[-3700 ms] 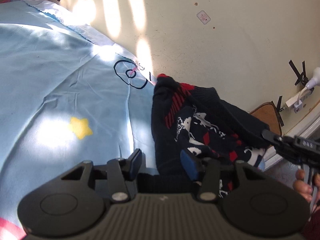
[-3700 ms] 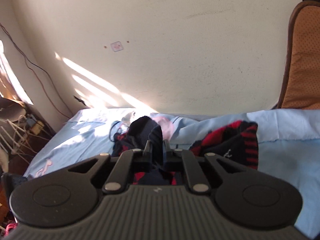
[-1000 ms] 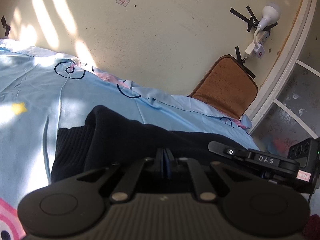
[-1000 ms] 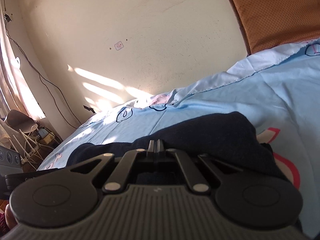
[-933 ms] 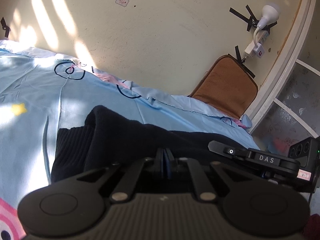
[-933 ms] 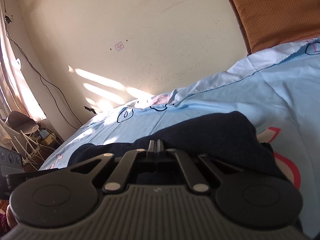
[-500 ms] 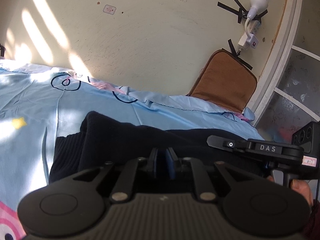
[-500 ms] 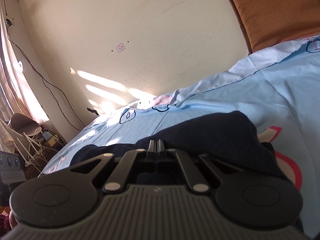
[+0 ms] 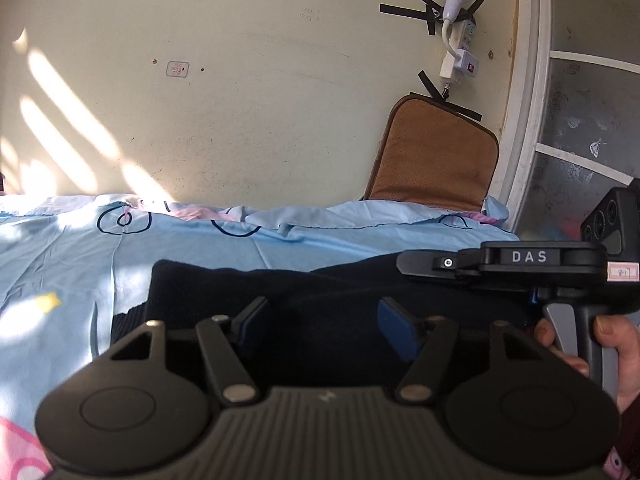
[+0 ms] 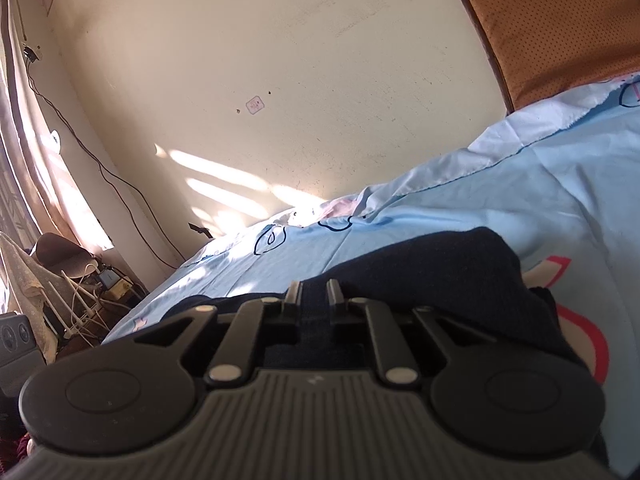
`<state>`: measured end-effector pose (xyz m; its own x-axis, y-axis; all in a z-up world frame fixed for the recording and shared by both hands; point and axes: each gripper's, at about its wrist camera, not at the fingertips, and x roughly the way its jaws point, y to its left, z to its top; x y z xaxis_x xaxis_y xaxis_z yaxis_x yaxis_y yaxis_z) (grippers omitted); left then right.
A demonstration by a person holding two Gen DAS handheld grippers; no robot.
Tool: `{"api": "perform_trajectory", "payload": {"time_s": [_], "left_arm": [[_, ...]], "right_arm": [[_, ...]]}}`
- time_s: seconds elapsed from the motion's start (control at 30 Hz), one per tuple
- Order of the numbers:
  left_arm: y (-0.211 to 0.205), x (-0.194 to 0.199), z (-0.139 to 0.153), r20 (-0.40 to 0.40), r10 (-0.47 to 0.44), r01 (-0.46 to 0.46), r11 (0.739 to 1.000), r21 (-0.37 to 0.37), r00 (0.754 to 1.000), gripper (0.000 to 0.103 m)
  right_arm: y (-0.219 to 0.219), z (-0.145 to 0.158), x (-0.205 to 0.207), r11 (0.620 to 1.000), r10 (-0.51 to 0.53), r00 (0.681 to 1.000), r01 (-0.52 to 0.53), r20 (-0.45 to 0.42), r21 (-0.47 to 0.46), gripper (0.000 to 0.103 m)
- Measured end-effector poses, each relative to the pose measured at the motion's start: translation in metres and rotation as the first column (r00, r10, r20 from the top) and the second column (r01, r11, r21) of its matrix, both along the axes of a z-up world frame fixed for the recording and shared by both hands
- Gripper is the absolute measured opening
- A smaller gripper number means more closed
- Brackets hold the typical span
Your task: Fold small clothes
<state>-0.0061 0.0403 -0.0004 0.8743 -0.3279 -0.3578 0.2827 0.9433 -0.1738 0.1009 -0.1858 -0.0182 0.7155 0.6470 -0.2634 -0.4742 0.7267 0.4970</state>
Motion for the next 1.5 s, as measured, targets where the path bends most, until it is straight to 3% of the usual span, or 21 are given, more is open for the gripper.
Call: {"api": "perform_trajectory", "payload": {"time_s": [0.1, 0.23, 0.3, 0.5, 0.77, 0.93, 1.37, 1.5], "left_arm": [[-0.002, -0.005, 0.0, 0.013, 0.027, -0.027, 0.999, 0.027, 1.0, 0.064], [-0.007, -0.018, 0.003, 0.068, 0.069, -0.074, 0.995, 0.07, 0.995, 0.097], [-0.008, -0.027, 0.004, 0.113, 0.124, -0.134, 0.988, 0.083, 0.986, 0.103], [0.001, -0.043, 0.008, 0.195, 0.25, -0.263, 0.964, 0.042, 0.948, 0.103], [-0.012, -0.057, 0.011, 0.3, 0.253, -0.295, 0.95, 0.102, 0.92, 0.103], [-0.012, -0.054, 0.012, 0.272, 0.258, -0.296, 0.949, 0.109, 0.927, 0.103], [-0.011, -0.048, 0.009, 0.231, 0.258, -0.291, 0.949, 0.124, 0.938, 0.103], [-0.01, -0.048, 0.009, 0.23, 0.257, -0.289, 0.95, 0.12, 0.939, 0.103]], "right_arm": [[0.003, 0.004, -0.007, 1.0, -0.005, 0.999, 0.005, 0.053, -0.008, 0.042], [0.008, 0.008, -0.013, 0.998, -0.027, 0.995, 0.032, 0.1, -0.048, 0.05], [0.008, 0.009, -0.015, 0.996, -0.052, 0.991, 0.06, 0.121, -0.062, 0.05], [0.006, 0.013, -0.024, 0.981, -0.149, 0.965, 0.171, 0.218, -0.087, 0.058], [0.014, 0.011, -0.026, 0.972, -0.143, 0.958, 0.184, 0.249, -0.147, 0.065], [0.018, 0.011, -0.022, 0.972, -0.124, 0.97, 0.161, 0.211, -0.17, 0.083], [0.015, 0.009, -0.019, 0.98, -0.11, 0.98, 0.135, 0.165, -0.149, 0.088], [0.016, 0.01, -0.018, 0.985, -0.071, 0.984, 0.094, 0.161, -0.143, 0.1]]}}
